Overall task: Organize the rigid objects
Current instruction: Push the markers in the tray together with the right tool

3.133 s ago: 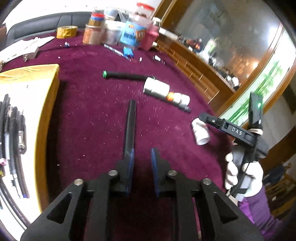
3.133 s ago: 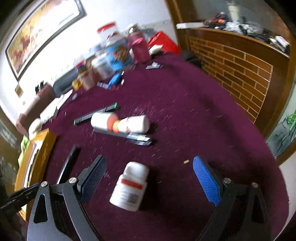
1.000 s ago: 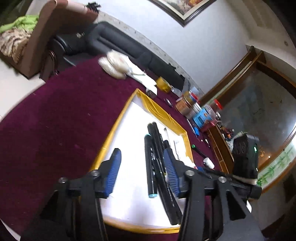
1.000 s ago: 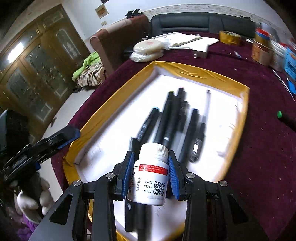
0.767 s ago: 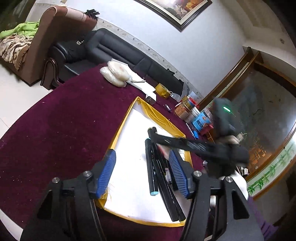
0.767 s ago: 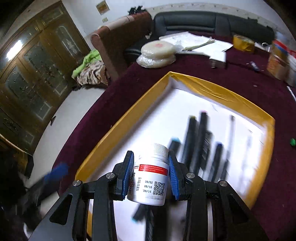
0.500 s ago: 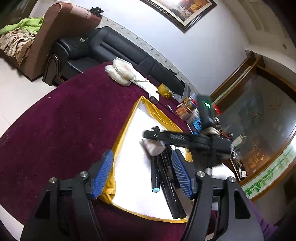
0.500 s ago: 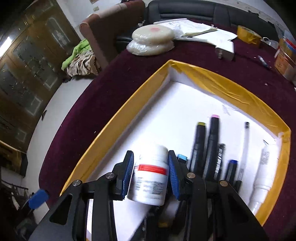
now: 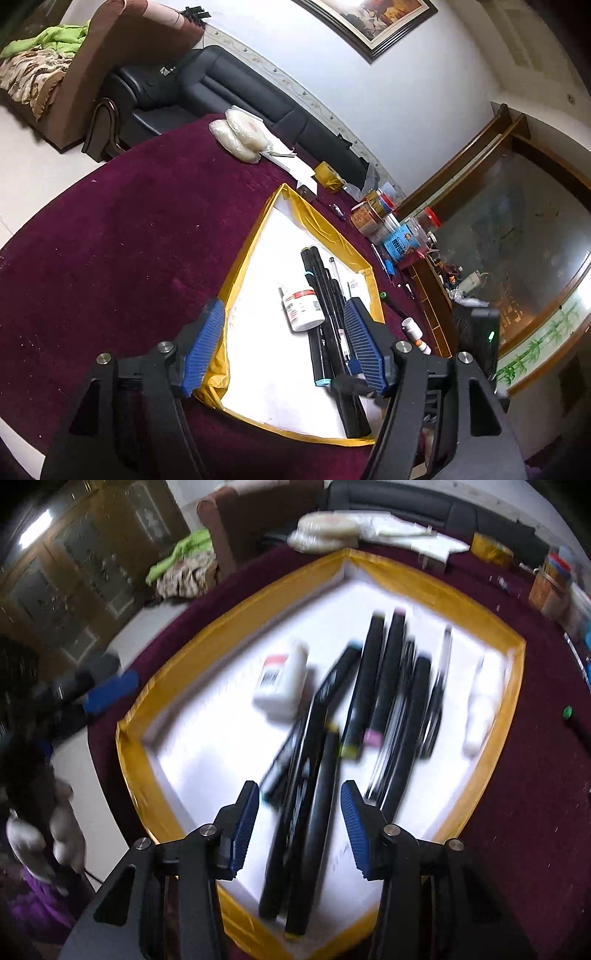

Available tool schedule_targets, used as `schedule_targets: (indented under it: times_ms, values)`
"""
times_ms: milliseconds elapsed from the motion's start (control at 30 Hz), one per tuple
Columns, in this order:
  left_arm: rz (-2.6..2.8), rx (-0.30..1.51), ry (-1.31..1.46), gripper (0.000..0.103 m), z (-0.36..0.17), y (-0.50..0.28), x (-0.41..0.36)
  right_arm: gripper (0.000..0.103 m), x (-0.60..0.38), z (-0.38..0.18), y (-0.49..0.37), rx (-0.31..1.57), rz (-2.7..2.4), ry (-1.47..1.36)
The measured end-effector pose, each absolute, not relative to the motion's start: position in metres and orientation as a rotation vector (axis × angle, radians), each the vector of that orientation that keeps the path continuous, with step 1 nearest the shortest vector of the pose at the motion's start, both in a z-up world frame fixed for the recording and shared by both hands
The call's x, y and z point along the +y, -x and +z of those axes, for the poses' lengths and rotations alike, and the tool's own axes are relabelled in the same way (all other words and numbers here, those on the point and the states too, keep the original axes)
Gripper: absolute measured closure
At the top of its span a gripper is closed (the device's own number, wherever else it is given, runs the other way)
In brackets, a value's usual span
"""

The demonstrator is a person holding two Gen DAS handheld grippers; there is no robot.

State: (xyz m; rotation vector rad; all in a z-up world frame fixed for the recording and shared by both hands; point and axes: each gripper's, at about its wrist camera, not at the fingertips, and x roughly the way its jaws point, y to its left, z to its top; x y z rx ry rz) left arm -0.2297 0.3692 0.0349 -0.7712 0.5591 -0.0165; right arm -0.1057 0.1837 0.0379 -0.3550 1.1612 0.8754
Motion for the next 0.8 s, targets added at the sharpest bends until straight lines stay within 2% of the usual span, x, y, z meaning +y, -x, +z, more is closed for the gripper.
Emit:
schedule_targets:
  times_ms: [33, 133, 367, 533, 700, 800]
  values:
    - [-0.016, 0.560, 0.769, 0.037, 0.035, 0.230, 0.369, 0.075, 0.187, 0.035, 0.108, 1.155, 0.861, 0.400]
    - [-0.014, 0.565, 0.771, 0.037, 0.035, 0.230, 0.368, 0.076, 0.196, 0.035, 0.103, 1.143, 0.849, 0.412]
    - [-0.017, 0.579, 0.770, 0.034, 0.036, 0.228, 0.361, 0.076, 0.234, 0.036, 0.061, 1.164, 0.810, 0.326]
    - [-0.022, 0.578, 0.765, 0.033, 0.040, 0.232, 0.359, 0.075, 0.219, 0.033, 0.035, 1.231, 0.781, 0.120]
    - [-0.006, 0.566, 0.776, 0.032, 0.039, 0.235, 0.366, 0.072, 0.197, 0.055, 0.040, 1.101, 0.746, 0.077]
    - [-0.016, 0.568, 0.787, 0.032, 0.037, 0.234, 0.365, 0.072, 0.204, 0.061, 0.048, 1.092, 0.837, 0.015]
